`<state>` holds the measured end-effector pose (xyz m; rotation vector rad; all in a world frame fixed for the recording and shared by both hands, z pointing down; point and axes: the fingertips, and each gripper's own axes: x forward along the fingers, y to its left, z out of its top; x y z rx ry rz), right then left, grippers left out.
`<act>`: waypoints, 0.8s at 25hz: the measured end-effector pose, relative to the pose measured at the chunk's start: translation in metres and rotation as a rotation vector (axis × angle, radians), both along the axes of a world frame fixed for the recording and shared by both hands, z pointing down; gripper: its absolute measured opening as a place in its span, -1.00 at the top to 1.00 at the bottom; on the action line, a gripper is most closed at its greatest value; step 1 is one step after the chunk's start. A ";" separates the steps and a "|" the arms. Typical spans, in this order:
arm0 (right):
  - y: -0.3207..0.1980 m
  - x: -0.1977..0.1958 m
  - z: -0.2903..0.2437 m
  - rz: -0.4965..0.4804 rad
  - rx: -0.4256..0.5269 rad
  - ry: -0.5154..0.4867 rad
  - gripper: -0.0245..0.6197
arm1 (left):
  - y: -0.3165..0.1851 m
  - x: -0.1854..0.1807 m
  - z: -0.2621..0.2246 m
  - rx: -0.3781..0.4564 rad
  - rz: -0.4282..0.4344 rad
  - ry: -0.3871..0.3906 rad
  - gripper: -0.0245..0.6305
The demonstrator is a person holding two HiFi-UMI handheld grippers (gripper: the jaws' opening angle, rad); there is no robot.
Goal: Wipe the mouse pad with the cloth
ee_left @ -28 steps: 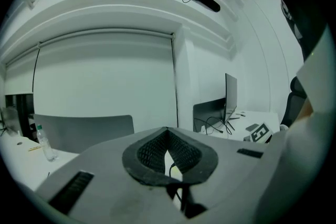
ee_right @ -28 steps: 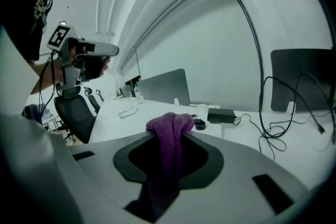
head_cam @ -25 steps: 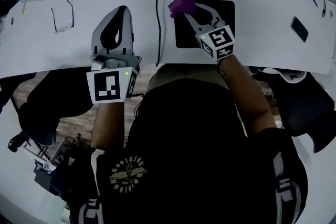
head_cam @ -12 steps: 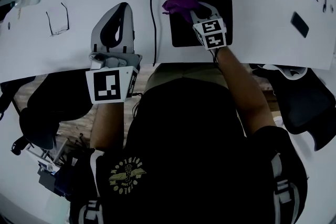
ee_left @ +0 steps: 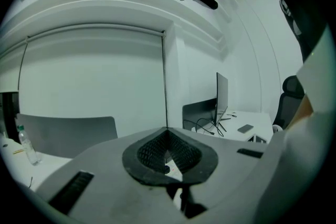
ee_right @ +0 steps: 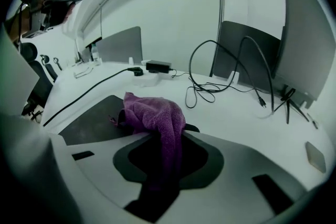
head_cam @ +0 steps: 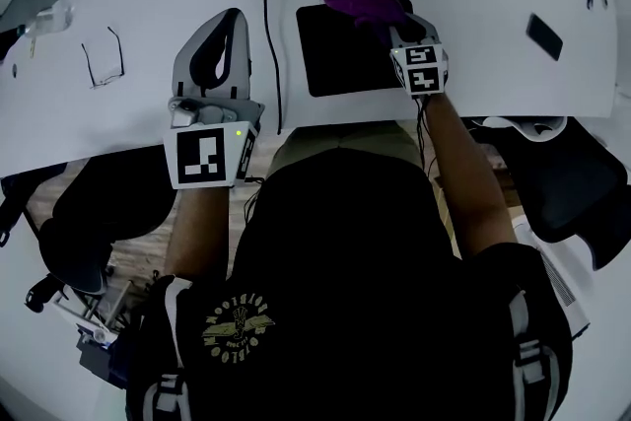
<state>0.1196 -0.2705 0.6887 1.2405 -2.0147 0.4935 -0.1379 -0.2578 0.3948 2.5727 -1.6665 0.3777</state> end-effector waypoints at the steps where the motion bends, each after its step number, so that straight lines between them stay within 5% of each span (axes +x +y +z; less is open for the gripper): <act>1: 0.001 0.008 0.000 0.013 -0.002 0.007 0.64 | 0.000 0.002 -0.001 0.001 0.005 -0.002 0.92; 10: 0.013 0.052 -0.012 0.078 0.010 0.007 0.64 | 0.005 0.002 -0.014 0.032 0.002 -0.003 0.92; 14: 0.034 0.020 -0.045 -0.022 0.058 -0.073 0.64 | 0.012 -0.008 -0.023 0.044 -0.008 -0.005 0.92; 20: 0.068 -0.062 -0.091 -0.148 0.083 -0.321 0.64 | 0.025 -0.027 -0.026 0.031 -0.033 -0.013 0.92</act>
